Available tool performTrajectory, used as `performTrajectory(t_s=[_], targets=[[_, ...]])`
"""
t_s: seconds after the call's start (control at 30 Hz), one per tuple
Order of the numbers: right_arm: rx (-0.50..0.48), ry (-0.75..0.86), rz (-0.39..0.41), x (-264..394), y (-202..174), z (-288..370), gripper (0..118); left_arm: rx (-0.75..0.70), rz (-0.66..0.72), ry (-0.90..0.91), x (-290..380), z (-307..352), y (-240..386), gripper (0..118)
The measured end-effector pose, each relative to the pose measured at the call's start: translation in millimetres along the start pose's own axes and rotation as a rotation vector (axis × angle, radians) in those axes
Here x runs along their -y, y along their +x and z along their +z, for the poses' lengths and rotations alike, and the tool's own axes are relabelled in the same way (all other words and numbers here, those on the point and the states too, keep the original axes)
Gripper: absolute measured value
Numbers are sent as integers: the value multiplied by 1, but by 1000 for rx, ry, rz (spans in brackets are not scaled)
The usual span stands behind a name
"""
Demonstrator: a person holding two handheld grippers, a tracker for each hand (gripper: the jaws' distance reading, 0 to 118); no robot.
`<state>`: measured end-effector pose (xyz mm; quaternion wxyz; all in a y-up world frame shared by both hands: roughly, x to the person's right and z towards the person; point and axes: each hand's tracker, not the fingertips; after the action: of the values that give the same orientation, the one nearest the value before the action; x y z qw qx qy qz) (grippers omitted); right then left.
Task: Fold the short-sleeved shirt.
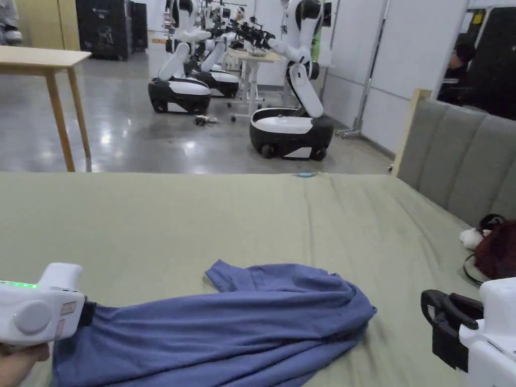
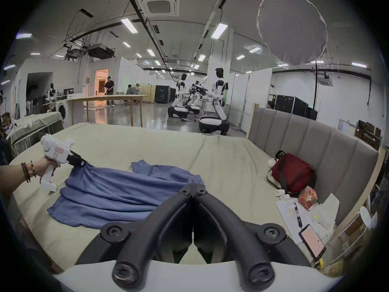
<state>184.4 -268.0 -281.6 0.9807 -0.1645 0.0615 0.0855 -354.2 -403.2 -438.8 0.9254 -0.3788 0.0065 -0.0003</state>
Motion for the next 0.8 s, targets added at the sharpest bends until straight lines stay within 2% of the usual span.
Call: performTrajectory(t_s=[0.03, 0.07, 0.1, 0.17, 0.2, 0.33, 0.4, 0.5, 0.57, 0.63, 0.67, 0.7, 0.73, 0.77, 0.8], targets=[[1, -12, 0, 1, 6, -8, 4, -3, -2, 8, 0, 3, 1, 1], [0, -46, -3, 2, 14, -20, 13, -11, 6, 21, -1, 6, 2, 1], [-26, -90, 9, 4, 22, -36, 36, -16, 14, 33, -2, 10, 0, 1], [-75, -168, 28, 12, 38, -76, 93, 7, 52, 46, -3, 24, -1, 1], [-70, -215, 21, 18, 43, -98, 94, 8, 57, 52, -3, 28, -2, 1], [-49, -370, 18, 46, 61, -177, 94, 5, 54, 61, -5, 38, -6, 1], [-86, -432, 20, 55, 65, -207, 94, 2, 53, 57, -6, 38, -8, 1], [-95, -448, 23, 56, 57, -233, 94, 0, 53, 55, -5, 39, -5, 1], [-159, -440, 39, 51, 45, -246, 94, -2, 54, 52, -8, 35, -5, 1], [-188, -494, 88, 48, 27, -261, 94, -4, 52, 49, -9, 33, -3, 1], [-182, -535, 107, 49, 19, -270, 88, -6, 52, 48, -10, 31, -3, 1], [-175, -540, 125, 51, 12, -275, 60, -7, 50, 47, -9, 31, -2, 1], [-170, -521, 168, 54, 4, -276, 16, -8, 48, 45, -9, 31, -1, 1], [-158, -507, 202, 58, -2, -276, 11, -6, 53, 42, -8, 32, 0, 1], [-132, -510, 202, 59, -7, -274, 11, -4, 56, 43, -8, 30, -3, 1]])
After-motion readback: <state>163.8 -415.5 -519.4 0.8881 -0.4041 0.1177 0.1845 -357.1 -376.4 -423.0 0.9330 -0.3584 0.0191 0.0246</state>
